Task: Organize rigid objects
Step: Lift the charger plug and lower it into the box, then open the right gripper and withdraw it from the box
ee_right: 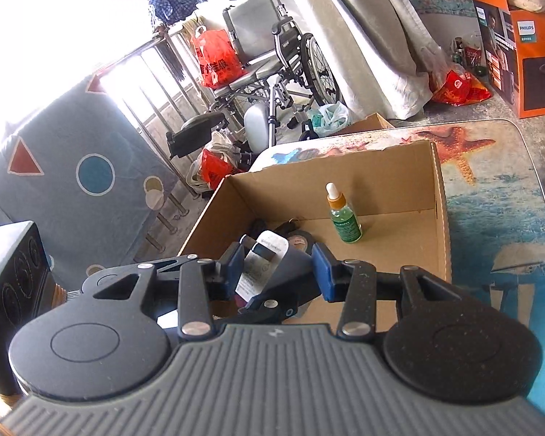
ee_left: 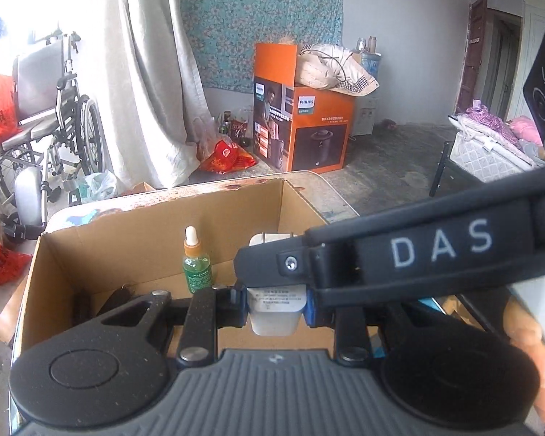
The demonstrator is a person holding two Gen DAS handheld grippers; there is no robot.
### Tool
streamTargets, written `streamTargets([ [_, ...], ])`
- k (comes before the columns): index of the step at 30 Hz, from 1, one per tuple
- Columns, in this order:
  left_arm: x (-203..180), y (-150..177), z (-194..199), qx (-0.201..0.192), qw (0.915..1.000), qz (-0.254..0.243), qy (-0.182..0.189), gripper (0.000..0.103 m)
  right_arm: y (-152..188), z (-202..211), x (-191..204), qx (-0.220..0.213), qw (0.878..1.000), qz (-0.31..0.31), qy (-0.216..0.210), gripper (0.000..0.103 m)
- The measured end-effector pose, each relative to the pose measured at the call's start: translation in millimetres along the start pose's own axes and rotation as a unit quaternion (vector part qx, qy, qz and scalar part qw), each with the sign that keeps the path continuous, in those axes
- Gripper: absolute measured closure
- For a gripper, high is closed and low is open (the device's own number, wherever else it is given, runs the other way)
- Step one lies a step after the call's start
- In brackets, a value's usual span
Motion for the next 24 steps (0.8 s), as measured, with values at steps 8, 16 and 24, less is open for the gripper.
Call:
streamTargets([
  [8,28,-16,-79,0.083,0.9937,0.072,0.024,0.075,-50,-78,-57,0.078,0.997,-0.017,0.019,0.063],
  [16,43,-26,-121,0.123,0.9863,0.103,0.038,0.075,-70,-126,-84,0.117,0.992,0.007,0.046,0.066],
  [24,38,-32,-130,0.127,0.9853,0.104,0.047,0.075,-78,-140,-86,0.117,0.990,0.039,0.064,0.066],
])
Point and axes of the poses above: each gripper's, at about its wrist camera, not at the fingertips, and z roughly against the way its jaws point, x to its left, y to its underside, the point moved 7 cm from there along -z, roughly the way its jaws point, and after that the axes turned 4 degrees about x, right-handed, at the moved point
